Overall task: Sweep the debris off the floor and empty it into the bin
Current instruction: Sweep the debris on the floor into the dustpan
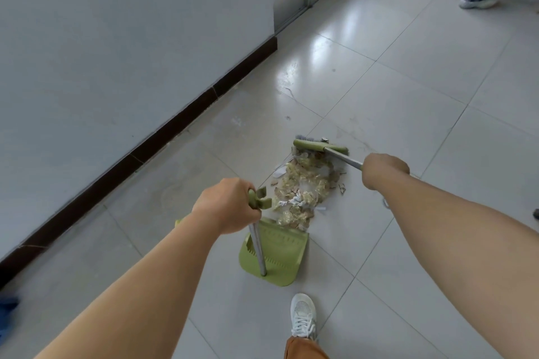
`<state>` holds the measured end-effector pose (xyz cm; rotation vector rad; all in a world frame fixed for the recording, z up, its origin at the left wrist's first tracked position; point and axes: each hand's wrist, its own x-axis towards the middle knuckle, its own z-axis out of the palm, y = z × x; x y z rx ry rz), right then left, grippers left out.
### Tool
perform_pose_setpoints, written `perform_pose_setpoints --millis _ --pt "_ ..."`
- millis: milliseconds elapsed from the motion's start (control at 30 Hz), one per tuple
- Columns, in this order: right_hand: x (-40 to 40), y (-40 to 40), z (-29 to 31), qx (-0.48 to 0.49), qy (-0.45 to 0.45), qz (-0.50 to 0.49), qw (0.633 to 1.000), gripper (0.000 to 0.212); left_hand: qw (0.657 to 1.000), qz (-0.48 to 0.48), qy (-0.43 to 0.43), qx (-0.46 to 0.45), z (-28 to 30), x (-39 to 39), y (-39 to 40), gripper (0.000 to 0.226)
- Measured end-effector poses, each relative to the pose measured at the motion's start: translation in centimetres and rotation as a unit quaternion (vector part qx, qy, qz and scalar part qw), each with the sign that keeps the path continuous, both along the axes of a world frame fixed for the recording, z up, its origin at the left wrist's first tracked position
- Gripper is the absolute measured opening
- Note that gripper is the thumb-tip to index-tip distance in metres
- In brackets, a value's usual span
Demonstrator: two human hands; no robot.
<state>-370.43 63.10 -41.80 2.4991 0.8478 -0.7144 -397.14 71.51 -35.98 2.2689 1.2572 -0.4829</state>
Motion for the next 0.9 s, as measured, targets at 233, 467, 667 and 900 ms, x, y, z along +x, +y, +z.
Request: perform_pose_setpoints --millis 233,467,667,900 --pt "0.8 2.1 -0.2 -0.054 0.196 0.018 0.979 0.015 1.0 -0.018 0.006 0.016 -1.0 1.7 1.1 0.009" --pt "-0.8 2.1 -3.9 -0.086 0.229 0.037 0.969 0.027 0.999 -0.019 -0.001 0.028 -1.5 2.0 3.4 0.008" --pt "-6.6 1.6 -4.7 -0.156 0.225 0.188 0.943 0.023 0.998 -0.032 -0.018 0.045 -2.0 2.2 5.9 0.011" --pt "-14.1 1.3 -4.7 -0.24 0.229 0.257 0.908 0.039 0.995 -0.076 -0.037 0.056 -3.9 0.6 7.9 0.012"
